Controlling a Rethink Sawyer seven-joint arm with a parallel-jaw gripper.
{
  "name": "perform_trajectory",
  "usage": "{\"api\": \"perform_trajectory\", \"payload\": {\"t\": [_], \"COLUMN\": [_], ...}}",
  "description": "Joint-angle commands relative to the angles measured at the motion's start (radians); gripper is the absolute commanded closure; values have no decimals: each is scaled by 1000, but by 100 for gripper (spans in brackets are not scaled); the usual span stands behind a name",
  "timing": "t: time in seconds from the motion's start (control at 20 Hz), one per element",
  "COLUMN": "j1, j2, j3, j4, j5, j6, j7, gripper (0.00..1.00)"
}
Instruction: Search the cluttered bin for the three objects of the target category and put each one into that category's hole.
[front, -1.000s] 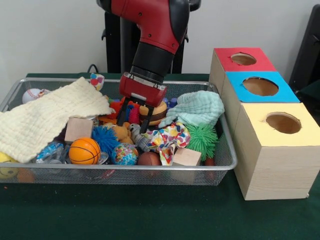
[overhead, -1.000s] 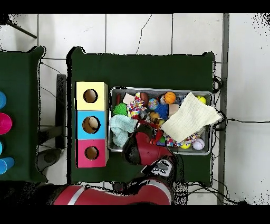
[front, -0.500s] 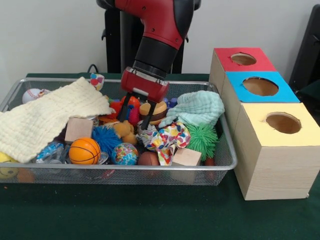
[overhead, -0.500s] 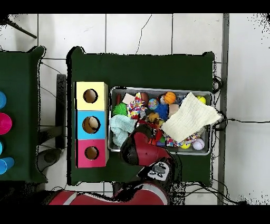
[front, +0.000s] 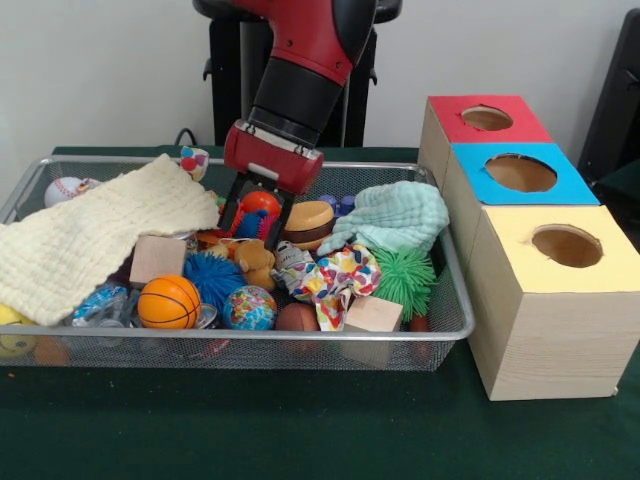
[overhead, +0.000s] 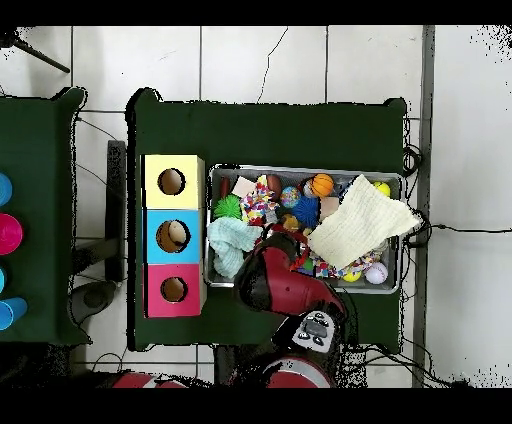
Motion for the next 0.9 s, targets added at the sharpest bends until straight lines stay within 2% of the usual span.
{"api": "perform_trajectory", "payload": {"t": [0.05, 0.2, 0.35, 0.6, 0.9], "j1": [-45, -55, -67, -48, -25], "j2": [78, 119, 135, 102, 42], "j3": [109, 129, 156, 171, 178], "j4": [4, -6, -10, 27, 54], "j5": [22, 21, 10, 31, 51], "j6": [5, -41, -32, 12, 110], "j7": [189, 206, 205, 214, 201], "gripper": [0, 0, 0, 0, 0]}}
